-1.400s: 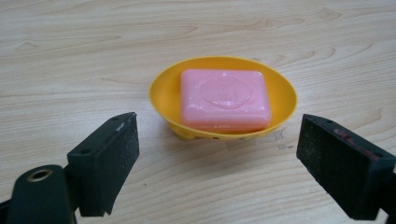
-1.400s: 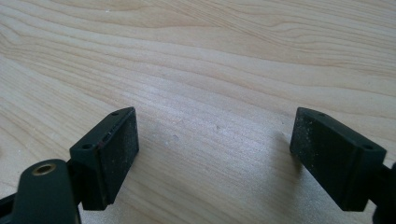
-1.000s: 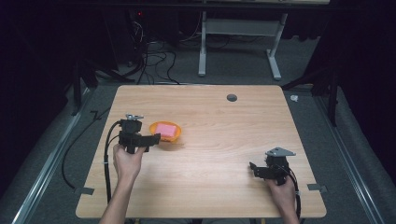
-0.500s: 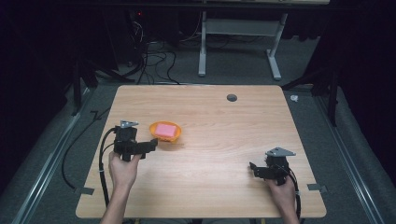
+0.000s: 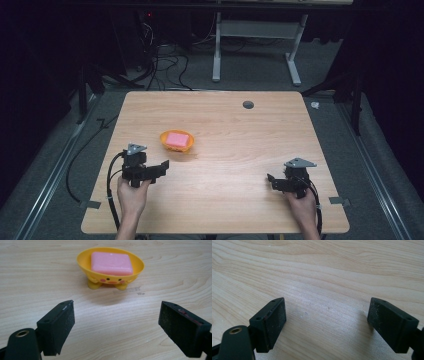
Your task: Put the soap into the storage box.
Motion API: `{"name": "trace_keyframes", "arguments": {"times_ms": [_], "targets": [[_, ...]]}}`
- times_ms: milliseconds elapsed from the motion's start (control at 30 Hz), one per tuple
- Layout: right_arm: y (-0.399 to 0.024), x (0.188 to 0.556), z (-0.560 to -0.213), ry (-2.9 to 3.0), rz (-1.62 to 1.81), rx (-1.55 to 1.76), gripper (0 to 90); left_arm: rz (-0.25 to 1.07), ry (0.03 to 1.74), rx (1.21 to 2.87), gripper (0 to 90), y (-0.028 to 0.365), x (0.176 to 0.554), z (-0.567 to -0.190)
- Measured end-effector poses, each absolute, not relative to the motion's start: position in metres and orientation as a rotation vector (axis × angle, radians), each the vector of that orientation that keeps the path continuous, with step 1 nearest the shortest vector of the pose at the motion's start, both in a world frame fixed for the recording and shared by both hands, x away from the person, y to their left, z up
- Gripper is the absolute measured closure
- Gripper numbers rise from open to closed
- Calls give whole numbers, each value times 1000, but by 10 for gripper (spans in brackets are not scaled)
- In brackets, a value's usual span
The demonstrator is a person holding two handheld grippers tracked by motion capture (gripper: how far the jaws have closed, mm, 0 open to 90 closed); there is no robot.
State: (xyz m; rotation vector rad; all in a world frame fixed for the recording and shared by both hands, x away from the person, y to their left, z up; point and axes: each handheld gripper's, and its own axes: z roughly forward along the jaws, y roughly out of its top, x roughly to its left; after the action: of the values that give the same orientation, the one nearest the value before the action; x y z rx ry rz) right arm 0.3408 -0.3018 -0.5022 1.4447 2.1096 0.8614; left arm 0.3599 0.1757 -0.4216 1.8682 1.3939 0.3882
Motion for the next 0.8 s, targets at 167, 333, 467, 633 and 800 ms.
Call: {"name": "trace_keyframes", "arguments": {"times_ms": [167,333,467,633,800], "targets": [[-302,341,-502,2109,862,1447,161,386,1401,1872,143,177,356,-438],[-302,341,-502,2109,862,1447,160,382,1413,1882,143,179,355,-456],[-302,341,-502,2108,861,1448,160,387,1430,1899,144,180,356,-474],[-302,341,-502,2109,860,1444,161,427,1442,1926,144,178,357,-490],[-302,341,-502,2109,859,1444,161,468,1446,1932,145,174,359,-501]]}}
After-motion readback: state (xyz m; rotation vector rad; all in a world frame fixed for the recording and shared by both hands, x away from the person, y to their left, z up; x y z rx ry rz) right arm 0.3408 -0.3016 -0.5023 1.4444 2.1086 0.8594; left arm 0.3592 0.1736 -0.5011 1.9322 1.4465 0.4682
